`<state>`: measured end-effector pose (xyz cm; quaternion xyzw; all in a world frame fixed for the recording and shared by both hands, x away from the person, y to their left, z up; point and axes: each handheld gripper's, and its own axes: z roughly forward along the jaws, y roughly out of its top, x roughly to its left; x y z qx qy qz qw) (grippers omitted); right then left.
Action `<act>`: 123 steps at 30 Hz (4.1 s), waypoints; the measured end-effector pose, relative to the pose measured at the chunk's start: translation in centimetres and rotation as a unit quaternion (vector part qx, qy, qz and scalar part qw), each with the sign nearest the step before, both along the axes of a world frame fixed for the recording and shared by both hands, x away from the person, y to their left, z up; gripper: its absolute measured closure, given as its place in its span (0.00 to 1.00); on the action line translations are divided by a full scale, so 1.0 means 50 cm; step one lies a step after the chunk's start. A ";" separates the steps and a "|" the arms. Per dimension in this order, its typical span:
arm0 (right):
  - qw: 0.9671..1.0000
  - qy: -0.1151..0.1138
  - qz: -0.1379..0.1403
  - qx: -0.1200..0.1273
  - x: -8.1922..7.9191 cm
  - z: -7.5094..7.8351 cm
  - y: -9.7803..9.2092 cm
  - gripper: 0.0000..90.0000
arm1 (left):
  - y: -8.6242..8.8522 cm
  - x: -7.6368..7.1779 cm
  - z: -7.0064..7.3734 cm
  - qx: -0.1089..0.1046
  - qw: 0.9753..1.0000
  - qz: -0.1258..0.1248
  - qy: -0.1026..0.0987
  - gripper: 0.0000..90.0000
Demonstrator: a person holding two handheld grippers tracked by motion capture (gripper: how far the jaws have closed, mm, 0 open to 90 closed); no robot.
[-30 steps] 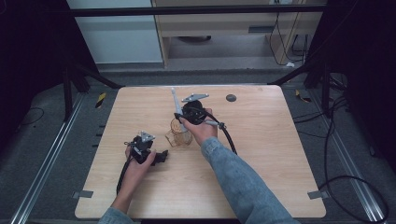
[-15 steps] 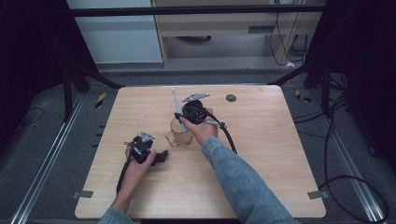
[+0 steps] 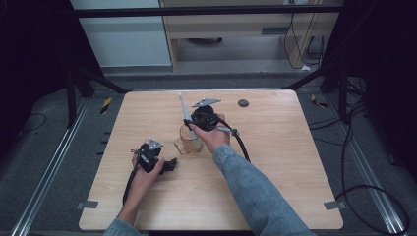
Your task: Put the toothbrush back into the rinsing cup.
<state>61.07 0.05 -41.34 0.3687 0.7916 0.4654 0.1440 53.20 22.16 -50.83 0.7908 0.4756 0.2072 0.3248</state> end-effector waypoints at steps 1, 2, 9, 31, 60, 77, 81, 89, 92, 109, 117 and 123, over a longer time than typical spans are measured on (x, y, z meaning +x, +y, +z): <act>1.000 0.000 0.000 0.001 0.000 0.000 0.000 0.67 | 0.000 0.000 0.000 0.000 1.000 0.000 0.000 0.00; 1.000 -0.001 0.000 0.000 -0.001 0.000 0.000 0.67 | 0.000 0.000 0.000 0.000 1.000 0.000 0.000 0.00; 1.000 -0.002 0.000 -0.002 -0.004 0.003 -0.001 0.65 | 0.000 0.000 0.000 0.000 1.000 0.000 0.000 0.00; 1.000 -0.006 0.010 -0.008 -0.015 0.010 -0.003 0.62 | 0.000 0.000 0.000 0.000 1.000 0.000 0.000 0.00; 1.000 -0.015 -0.008 -0.003 -0.032 0.044 -0.034 0.40 | 0.000 0.000 0.000 0.000 1.000 0.000 0.000 0.00; 0.999 -0.025 -0.028 0.023 -0.028 0.071 -0.070 0.18 | 0.000 0.000 0.000 0.000 1.000 0.000 0.000 0.00; 0.999 -0.034 -0.031 0.024 -0.026 0.078 -0.082 0.14 | 0.000 0.000 0.000 0.001 1.000 -0.001 0.000 0.00; 0.997 -0.040 -0.054 0.023 -0.028 0.094 -0.112 0.12 | 0.000 0.000 0.000 0.001 1.000 -0.001 0.000 0.00; 0.997 -0.042 -0.062 0.019 -0.030 0.099 -0.126 0.12 | 0.000 0.000 0.000 0.001 1.000 0.000 0.000 0.00; 0.996 -0.044 -0.079 -0.003 -0.049 0.104 -0.198 0.10 | 0.000 0.000 0.000 0.000 1.000 0.000 0.000 0.00; 0.995 -0.048 -0.087 -0.020 -0.067 0.098 -0.240 0.10 | 0.000 0.000 0.000 0.001 1.000 -0.001 0.001 0.00; 0.994 -0.045 -0.092 -0.028 -0.079 0.085 -0.270 0.10 | 0.000 0.000 0.000 0.001 1.000 -0.001 0.001 0.00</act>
